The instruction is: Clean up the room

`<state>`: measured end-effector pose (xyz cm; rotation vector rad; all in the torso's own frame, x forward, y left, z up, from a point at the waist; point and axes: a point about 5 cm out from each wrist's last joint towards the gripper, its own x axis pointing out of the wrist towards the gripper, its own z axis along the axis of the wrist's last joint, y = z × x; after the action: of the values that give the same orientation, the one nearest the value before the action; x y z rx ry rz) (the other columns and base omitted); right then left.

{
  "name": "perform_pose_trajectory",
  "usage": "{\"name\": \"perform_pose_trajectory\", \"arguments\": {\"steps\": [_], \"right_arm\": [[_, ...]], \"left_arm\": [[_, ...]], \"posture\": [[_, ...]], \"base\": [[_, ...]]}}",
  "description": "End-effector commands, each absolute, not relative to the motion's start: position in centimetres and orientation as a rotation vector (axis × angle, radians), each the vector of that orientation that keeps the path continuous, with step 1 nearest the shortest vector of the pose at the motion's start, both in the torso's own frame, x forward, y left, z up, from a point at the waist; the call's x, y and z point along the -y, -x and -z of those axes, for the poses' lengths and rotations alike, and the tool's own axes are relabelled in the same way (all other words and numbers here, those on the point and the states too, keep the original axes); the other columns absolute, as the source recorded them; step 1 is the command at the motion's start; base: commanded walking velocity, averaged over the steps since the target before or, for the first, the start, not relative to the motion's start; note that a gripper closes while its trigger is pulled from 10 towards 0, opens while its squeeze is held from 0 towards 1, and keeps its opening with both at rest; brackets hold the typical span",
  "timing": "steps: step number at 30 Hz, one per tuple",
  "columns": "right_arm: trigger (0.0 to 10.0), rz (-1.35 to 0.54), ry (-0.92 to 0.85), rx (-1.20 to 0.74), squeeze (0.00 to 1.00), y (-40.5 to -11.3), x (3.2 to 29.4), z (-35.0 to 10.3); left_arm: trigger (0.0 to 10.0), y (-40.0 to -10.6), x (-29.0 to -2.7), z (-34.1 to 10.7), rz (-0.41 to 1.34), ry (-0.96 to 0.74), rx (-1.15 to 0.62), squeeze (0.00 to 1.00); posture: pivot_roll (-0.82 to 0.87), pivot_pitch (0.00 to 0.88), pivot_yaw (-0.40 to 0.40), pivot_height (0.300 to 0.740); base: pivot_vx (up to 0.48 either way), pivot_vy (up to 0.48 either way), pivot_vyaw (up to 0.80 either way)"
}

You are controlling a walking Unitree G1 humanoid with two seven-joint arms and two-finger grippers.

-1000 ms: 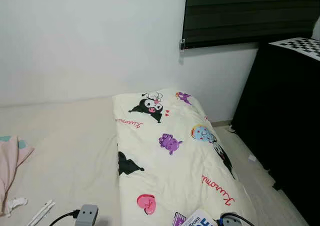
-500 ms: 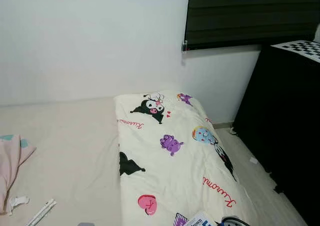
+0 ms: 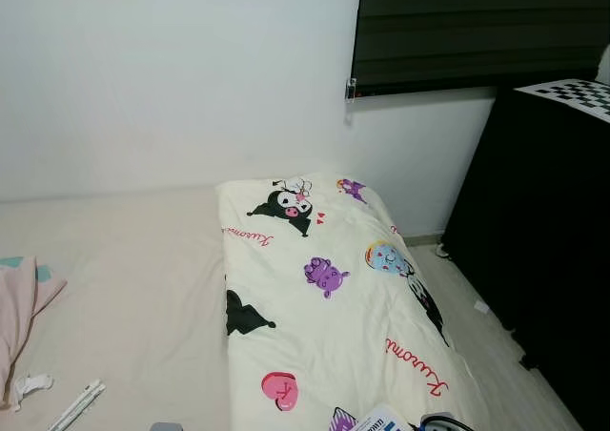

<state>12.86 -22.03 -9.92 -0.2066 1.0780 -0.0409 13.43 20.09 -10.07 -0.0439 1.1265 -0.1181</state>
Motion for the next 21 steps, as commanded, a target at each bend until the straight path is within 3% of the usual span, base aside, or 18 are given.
{"name": "perform_pose_trajectory", "arguments": {"steps": [1,21], "right_arm": [[10.0,-0.007,0.202,-1.197,0.00,-10.09,21.10,11.02],[10.0,-0.016,0.226,-1.215,0.00,-9.57,21.60,11.06]], "left_arm": [[10.0,-13.68,-20.60,9.91,0.120,0.021,-1.125,0.00],[10.0,-12.97,-19.91,10.25,0.143,0.022,-1.140,0.00]], "posture": [[-0.04,0.000,-0.027,0.740],[-0.05,0.000,-0.035,0.740]], "base": [[0.000,0.000,0.00],[0.000,0.000,0.00]]}}
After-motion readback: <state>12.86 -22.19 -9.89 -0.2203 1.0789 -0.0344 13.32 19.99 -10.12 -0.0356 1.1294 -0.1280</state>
